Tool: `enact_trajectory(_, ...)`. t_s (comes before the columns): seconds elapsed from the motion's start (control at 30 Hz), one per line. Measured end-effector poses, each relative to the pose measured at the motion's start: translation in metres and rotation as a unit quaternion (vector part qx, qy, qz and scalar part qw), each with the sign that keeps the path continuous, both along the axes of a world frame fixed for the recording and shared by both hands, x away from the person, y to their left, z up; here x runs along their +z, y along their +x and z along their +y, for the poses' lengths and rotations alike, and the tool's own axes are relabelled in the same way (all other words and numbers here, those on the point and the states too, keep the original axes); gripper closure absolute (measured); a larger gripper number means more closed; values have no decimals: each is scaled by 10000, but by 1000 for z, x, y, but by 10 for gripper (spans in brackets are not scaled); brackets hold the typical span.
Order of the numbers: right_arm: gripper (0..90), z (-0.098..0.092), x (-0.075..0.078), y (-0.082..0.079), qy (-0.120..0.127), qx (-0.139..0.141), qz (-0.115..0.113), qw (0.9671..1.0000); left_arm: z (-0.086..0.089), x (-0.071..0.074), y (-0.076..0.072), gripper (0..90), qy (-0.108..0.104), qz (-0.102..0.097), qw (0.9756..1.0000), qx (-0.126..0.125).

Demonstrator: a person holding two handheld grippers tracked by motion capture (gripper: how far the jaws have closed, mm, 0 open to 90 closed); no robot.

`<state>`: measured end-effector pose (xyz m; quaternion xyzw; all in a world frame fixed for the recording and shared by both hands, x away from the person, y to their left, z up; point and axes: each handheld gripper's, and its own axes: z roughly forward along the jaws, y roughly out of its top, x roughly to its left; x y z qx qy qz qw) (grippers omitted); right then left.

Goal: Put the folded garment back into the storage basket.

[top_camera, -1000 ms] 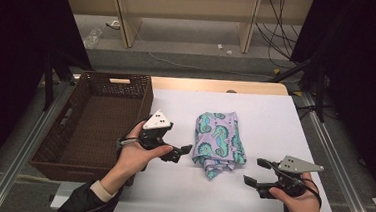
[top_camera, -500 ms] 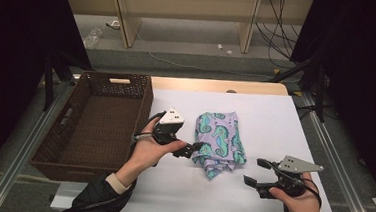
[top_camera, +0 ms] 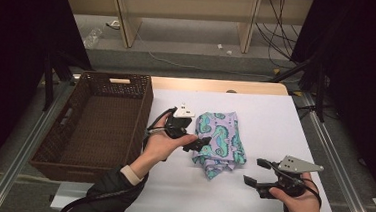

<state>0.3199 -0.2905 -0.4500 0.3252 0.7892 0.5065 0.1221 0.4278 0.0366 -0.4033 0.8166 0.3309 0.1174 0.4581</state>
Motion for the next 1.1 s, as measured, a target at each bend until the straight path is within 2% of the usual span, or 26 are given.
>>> enact_trajectory(0.3,191,0,0,0,-3,6,0,10000,-18,-15,18,0,178,216,9995,177)
enact_trajectory(0.53,190,0,0,0,-4,16,2,10000,-33,-28,30,0,329,480,9977,352)
enact_trajectory(0.57,190,0,0,0,-4,20,-1,10000,-35,-30,32,0,306,537,9973,407)
enact_trajectory(0.77,189,0,0,0,-6,27,7,10000,-44,-48,42,0,614,719,9940,557)
enact_trajectory(0.87,189,0,0,0,0,39,6,10000,-48,-54,47,0,630,824,9920,716)
enact_trajectory(1.1,189,1,-1,0,-3,69,13,10000,-54,-66,53,0,749,1142,9865,899)
